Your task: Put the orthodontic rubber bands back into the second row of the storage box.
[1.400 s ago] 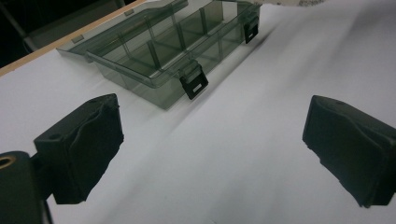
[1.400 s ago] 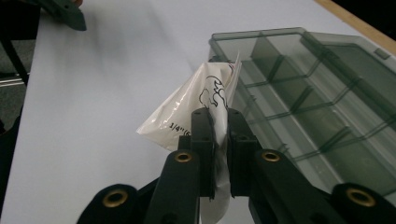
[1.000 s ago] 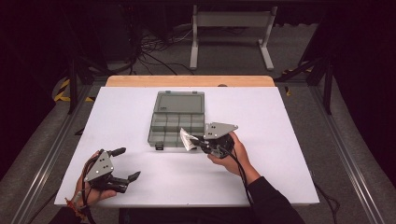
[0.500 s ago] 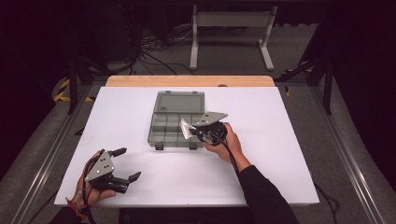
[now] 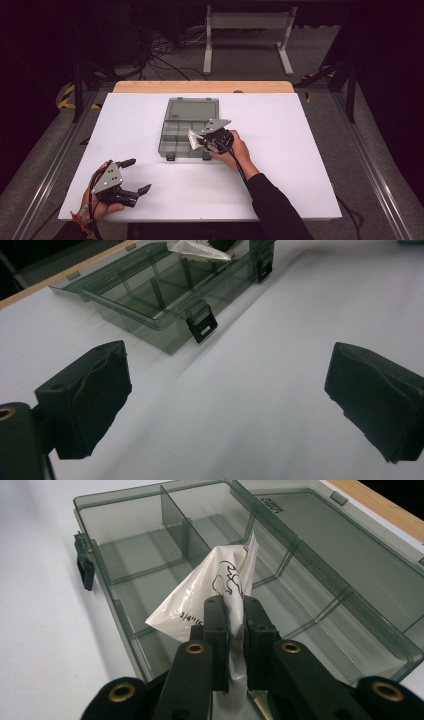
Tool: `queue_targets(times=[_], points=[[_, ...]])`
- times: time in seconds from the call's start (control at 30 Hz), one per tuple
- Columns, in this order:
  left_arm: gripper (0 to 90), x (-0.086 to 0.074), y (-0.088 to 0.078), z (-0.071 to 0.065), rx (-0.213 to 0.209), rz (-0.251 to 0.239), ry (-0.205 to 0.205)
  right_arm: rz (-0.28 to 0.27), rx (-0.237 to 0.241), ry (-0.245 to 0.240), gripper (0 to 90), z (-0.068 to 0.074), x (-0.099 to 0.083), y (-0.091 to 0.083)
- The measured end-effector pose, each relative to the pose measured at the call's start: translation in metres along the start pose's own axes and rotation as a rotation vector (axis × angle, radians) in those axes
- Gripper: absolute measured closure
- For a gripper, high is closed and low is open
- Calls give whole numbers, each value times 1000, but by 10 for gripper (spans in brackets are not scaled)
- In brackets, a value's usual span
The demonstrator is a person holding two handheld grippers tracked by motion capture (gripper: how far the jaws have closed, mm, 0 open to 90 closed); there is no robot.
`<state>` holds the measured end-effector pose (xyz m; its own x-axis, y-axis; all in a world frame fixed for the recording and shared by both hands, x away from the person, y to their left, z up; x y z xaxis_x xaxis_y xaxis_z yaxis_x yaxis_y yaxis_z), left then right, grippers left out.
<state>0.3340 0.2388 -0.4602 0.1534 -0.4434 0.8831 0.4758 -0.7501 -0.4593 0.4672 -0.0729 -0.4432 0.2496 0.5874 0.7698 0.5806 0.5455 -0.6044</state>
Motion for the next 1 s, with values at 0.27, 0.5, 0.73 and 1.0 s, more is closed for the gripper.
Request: queue_targets(times=[0.27,0.5,0.73,1.0], points=[[54,0,0,0,-1,1,0,43,25,-27,838,8,-2,7],[55,0,1,0,-6,6,2,108,96,-19,837,8,-5,11],[55,0,2,-1,-12,15,5,169,154,-23,837,7,-2,13],[55,0,3,-1,-15,18,-1,211,158,-3,750,2,1,15]])
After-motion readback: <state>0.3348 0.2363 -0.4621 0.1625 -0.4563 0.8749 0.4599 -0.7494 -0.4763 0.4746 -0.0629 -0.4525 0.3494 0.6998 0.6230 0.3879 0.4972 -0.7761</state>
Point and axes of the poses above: each handheld gripper's, and its own axes: y roughly forward along the jaws, x roughly out of its top, z roughly to its left, the point moved 2 cm from there along y, roughly forward along the jaws, and after that the axes turned 6 degrees about -x, right-handed, at the moved point
